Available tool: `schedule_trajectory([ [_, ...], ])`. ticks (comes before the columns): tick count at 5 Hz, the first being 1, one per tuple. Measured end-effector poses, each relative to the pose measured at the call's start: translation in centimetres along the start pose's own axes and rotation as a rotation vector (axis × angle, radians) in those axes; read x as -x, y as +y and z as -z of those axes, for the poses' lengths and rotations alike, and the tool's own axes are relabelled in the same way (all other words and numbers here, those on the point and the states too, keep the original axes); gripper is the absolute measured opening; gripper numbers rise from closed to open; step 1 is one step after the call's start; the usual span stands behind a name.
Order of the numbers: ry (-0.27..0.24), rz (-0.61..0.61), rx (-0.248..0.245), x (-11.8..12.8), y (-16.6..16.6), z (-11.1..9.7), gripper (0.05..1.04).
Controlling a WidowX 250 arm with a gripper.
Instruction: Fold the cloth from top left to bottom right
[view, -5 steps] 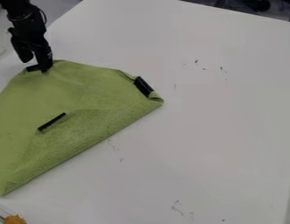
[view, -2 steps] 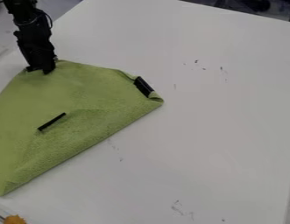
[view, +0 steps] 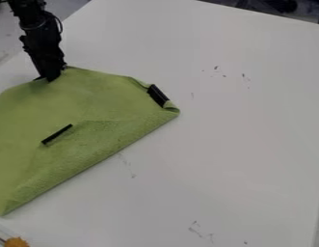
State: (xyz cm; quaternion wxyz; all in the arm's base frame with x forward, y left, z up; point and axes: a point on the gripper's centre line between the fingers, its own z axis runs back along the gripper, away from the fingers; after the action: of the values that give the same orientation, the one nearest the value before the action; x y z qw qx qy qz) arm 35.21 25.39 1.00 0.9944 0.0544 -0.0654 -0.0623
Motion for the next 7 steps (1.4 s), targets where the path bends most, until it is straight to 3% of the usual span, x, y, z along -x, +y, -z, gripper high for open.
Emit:
schedule_trajectory([
  [1, -0.002, 0.003, -0.016, 0.0, -0.1, -0.1, 0.085],
  [2, 0.001, 0.03, -0.05, -0.1, -0.2, -0.7, 0.068],
  [3, -0.02, 0.065, -0.122, -0.4, -0.5, -3.2, 0.067],
  [4, -0.017, 0.1, -0.149, -0.1, -2.7, -5.2, 0.067],
  [5, -0.02, 0.109, -0.151, 1.1, -5.3, -6.3, 0.067],
  [7, -0.017, 0.092, -0.091, 3.2, -10.4, -5.7, 0.067],
])
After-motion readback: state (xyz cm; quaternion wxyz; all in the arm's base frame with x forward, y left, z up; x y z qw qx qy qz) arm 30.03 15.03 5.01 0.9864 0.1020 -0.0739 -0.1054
